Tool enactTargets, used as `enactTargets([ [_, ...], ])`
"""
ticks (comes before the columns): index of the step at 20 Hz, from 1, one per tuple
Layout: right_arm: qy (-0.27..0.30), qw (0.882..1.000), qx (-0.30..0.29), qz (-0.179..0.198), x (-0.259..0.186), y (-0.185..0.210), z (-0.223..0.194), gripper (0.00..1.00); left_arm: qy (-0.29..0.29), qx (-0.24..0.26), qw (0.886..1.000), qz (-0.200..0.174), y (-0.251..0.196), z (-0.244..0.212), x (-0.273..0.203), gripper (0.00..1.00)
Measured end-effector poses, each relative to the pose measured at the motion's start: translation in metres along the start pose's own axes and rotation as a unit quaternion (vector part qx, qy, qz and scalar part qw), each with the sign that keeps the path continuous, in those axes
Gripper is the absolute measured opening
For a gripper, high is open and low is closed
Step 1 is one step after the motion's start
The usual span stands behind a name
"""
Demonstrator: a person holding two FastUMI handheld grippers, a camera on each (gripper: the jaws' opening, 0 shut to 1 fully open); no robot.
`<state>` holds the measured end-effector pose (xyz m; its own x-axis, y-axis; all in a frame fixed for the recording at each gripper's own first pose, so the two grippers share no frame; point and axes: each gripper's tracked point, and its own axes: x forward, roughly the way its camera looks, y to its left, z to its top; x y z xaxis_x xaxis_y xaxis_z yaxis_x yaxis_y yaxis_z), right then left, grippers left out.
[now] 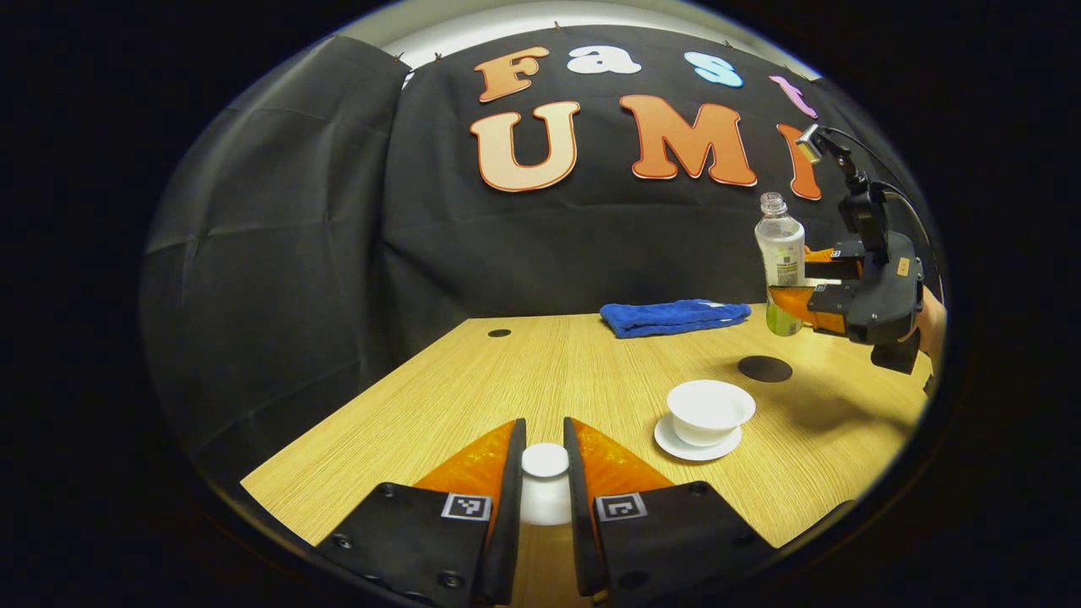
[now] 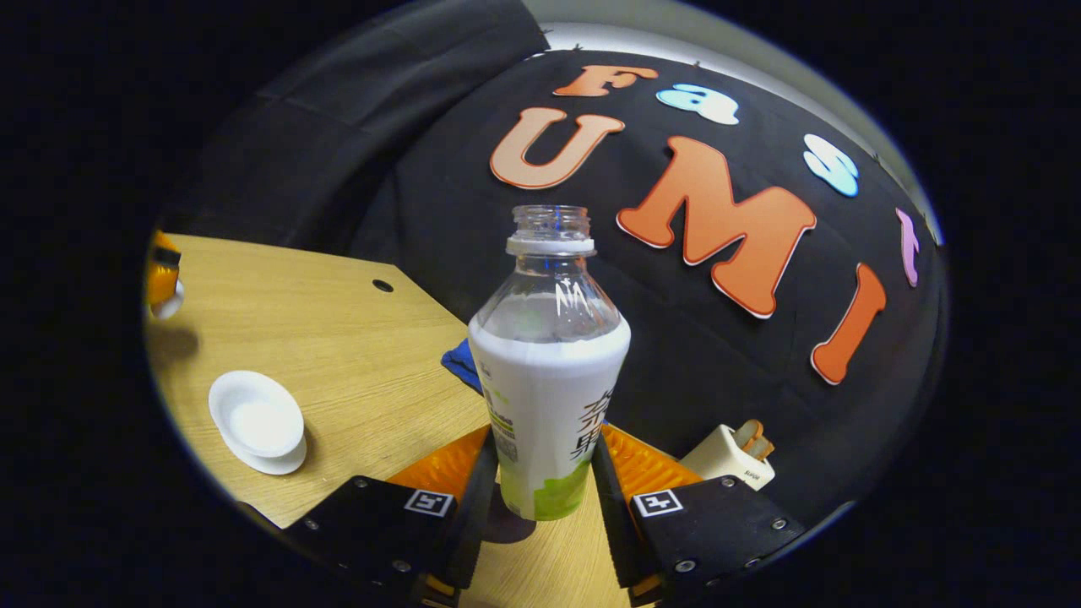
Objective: Open the teacup lid with one hand, grasp the water bottle and pour water into the teacup with the other hand; after pouring, place the water bottle on the coaster and then close the teacup lid.
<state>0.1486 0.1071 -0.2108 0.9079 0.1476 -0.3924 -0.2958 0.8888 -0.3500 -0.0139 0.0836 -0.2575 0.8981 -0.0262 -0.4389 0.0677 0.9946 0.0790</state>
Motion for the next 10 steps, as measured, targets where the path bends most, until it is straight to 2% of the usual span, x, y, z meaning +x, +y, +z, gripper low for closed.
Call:
enactTargets([
  [6, 0.027, 0.991, 0.130, 0.026, 0.014, -0.008, -0.017, 0.63, 0.005, 0.003, 1.000, -0.008, -0.008, -0.004, 0.003, 0.31],
  [10, 0.045, 0.985, 0.163, 0.036, 0.024, -0.004, -0.029, 0.63, 0.010, 0.003, 1.000, -0.008, -0.010, -0.007, 0.006, 0.31],
])
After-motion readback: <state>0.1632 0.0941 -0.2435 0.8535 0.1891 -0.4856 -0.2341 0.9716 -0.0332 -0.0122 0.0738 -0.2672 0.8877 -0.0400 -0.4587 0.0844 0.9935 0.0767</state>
